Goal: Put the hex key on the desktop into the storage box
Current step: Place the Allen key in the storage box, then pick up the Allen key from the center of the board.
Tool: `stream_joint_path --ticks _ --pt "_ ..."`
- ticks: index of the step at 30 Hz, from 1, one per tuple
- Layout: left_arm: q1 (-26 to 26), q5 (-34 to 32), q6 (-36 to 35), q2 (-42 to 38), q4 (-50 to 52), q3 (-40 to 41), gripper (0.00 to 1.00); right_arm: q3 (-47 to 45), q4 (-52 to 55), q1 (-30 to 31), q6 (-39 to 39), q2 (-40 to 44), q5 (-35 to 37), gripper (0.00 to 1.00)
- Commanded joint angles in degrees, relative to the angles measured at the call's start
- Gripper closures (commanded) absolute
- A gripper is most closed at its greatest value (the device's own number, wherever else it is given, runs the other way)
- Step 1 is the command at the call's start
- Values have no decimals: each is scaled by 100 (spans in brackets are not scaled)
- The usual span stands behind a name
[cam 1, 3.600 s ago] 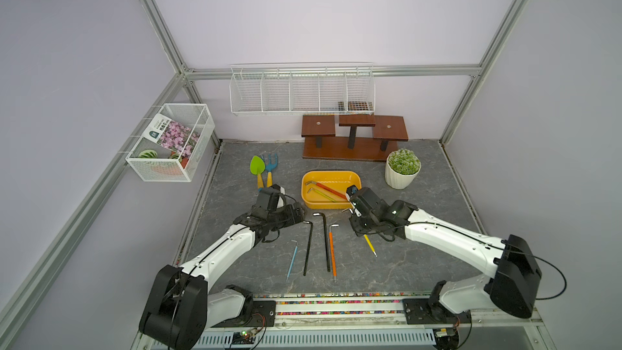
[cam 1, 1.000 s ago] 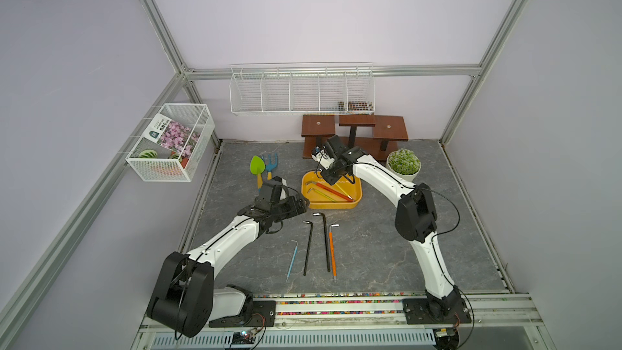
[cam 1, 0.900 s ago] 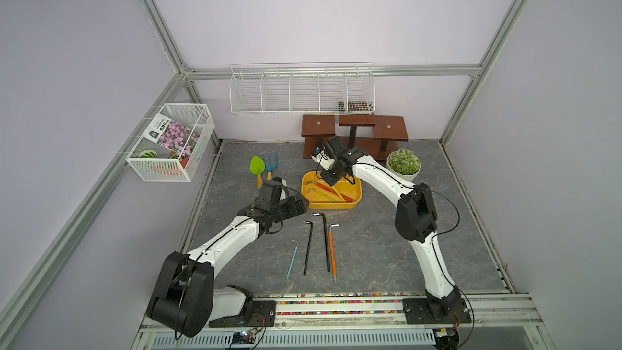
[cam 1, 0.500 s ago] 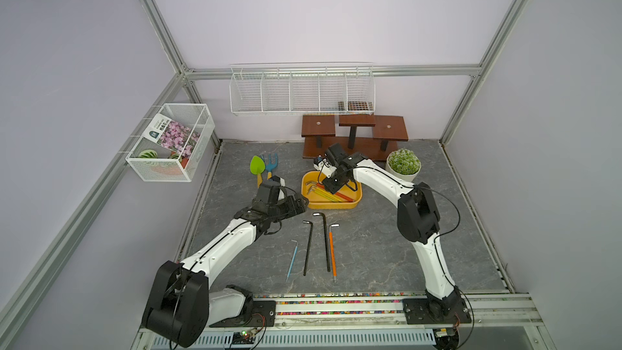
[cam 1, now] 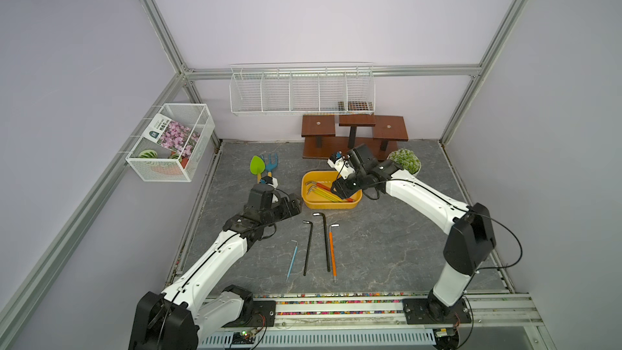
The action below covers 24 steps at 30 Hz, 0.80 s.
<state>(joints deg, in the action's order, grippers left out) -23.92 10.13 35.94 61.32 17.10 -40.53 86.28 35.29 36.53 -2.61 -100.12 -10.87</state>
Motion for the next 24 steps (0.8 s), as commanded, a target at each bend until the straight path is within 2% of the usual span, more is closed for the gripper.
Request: stream_joint_path --ticks 1,8,12,17,24 --pt "-16 -318 -77 -166 324 28 4 -550 -395 157 -451 481 -20 43" --pt "-16 -214 17 -218 426 64 4 -1885 -1059 628 -1054 1526 508 40" --pt "-17 -213 14 -131 463 89 4 -2397 -1074 949 -1508 1880 1101 39" --pt "-16 -274 -70 -26 437 116 4 -2792 -1006 1164 -2172 1973 1460 38" --pt "-16 -162 -27 204 178 247 4 -2913 -843 1699 -2933 1594 1970 39"
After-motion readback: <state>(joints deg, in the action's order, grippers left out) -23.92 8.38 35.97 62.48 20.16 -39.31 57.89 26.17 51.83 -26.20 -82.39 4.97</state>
